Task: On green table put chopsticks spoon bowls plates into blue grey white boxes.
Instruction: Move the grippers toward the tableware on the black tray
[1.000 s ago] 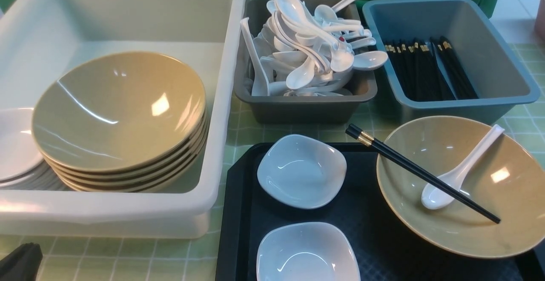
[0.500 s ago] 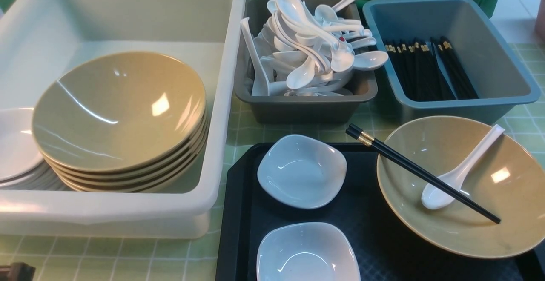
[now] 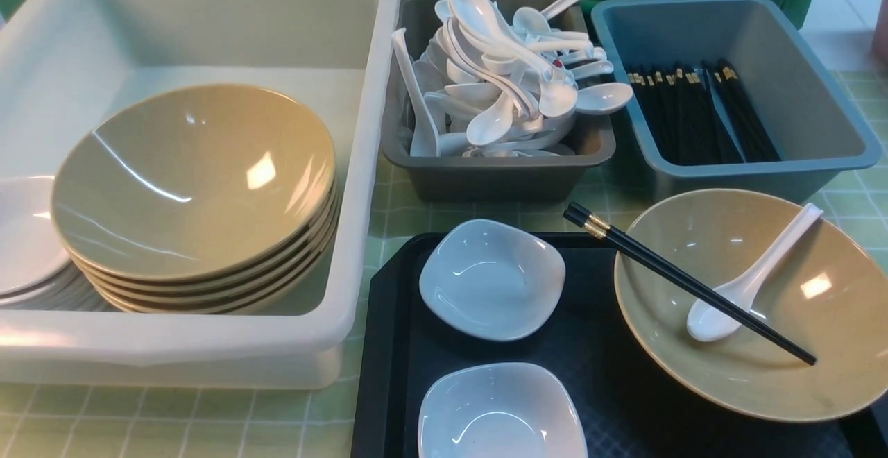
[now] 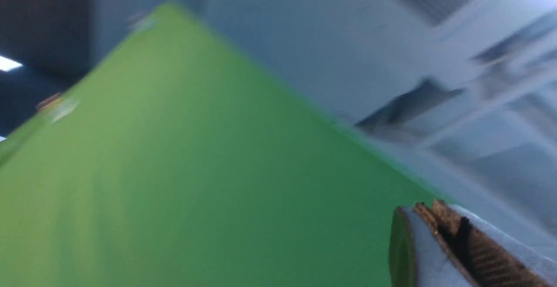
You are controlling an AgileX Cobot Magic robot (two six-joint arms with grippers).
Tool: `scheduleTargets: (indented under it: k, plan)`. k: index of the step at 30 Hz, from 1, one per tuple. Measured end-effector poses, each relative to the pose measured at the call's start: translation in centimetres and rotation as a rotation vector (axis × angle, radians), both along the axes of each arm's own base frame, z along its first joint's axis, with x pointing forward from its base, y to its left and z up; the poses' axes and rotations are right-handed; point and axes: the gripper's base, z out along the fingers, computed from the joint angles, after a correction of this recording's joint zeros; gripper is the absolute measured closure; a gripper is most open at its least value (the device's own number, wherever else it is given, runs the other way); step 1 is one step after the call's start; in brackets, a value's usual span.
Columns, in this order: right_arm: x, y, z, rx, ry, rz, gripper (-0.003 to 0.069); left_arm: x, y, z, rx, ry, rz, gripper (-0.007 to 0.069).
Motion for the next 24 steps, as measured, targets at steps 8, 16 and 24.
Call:
scheduleTargets:
  k: [8,16,24]
  plan:
    - [0.9,0.3,9.2,-0.168,0.199,-0.028,0.0423,0.9,0.6,8.7,0.004,0.381,0.101,0.0626]
    - [6.7,0.4,8.1,-0.413,0.591,-0.012,0.0423,4.7,3.3,3.7,-0.034,0.973,0.387,0.0626]
    - [9.0,1.2,5.0,-0.363,0.881,0.134,0.0421,6.1,2.6,-2.2,-0.101,1.160,0.261,0.0626]
